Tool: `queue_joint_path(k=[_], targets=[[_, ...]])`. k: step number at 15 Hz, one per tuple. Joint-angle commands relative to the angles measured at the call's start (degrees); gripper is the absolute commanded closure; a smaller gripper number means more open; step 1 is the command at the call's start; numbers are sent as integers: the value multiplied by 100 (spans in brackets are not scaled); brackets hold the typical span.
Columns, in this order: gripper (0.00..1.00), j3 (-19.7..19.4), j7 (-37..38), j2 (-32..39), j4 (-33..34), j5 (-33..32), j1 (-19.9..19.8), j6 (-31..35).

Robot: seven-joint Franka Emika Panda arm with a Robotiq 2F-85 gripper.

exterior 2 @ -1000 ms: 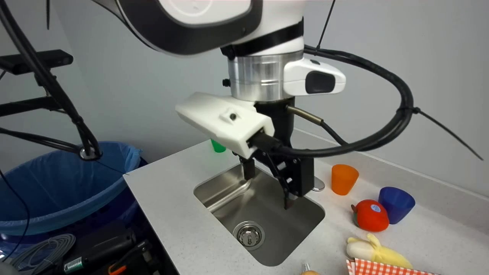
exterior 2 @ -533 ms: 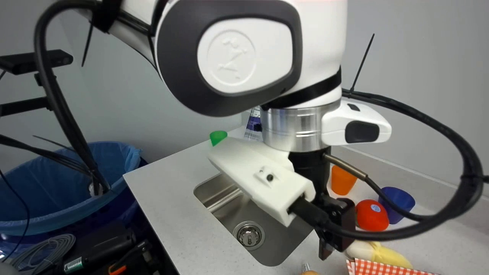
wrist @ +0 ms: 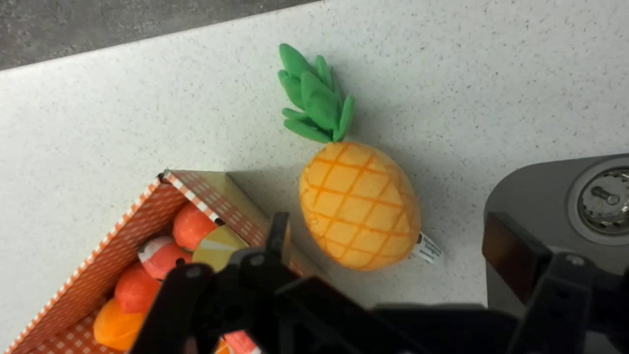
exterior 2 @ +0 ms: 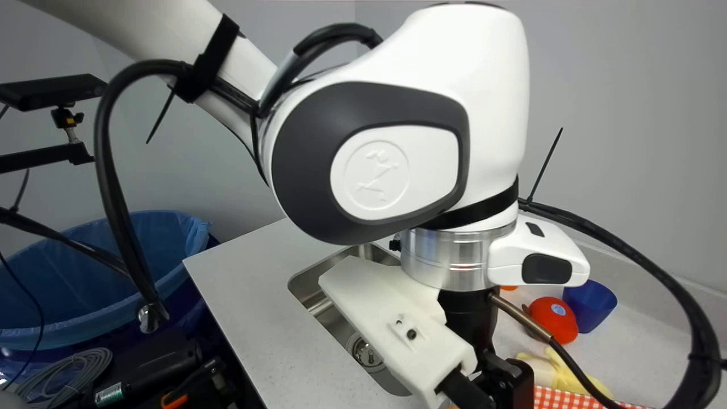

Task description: Pick up the plush toy from the countertop and put it in the basket.

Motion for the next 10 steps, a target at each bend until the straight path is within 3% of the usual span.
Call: queue_joint_path(k=[1, 6, 10], targets=[[0, 11, 201, 30, -237, -264, -40, 321], [0, 5, 419, 264, -340, -556, -60, 610], [0, 78, 306, 340, -120, -52, 120, 769]])
